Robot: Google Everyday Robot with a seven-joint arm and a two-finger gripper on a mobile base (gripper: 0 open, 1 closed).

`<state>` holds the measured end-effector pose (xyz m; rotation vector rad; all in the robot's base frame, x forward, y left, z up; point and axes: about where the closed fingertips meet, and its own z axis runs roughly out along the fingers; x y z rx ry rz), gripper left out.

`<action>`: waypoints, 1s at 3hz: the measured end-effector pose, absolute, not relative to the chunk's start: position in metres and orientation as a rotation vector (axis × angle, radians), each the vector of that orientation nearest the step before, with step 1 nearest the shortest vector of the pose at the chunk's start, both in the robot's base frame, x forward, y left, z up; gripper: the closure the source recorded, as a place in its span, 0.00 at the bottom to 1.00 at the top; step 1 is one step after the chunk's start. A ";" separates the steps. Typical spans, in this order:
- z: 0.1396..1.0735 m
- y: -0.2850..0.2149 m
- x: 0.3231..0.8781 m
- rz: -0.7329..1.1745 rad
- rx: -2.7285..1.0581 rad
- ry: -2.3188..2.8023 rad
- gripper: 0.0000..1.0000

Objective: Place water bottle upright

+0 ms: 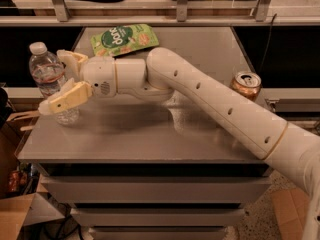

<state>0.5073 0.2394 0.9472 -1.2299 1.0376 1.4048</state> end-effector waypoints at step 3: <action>0.955 0.222 0.525 1.326 -1.297 1.002 0.00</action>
Offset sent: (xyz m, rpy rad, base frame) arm 0.0258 -0.0259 0.0073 -0.0376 -0.1027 -0.0204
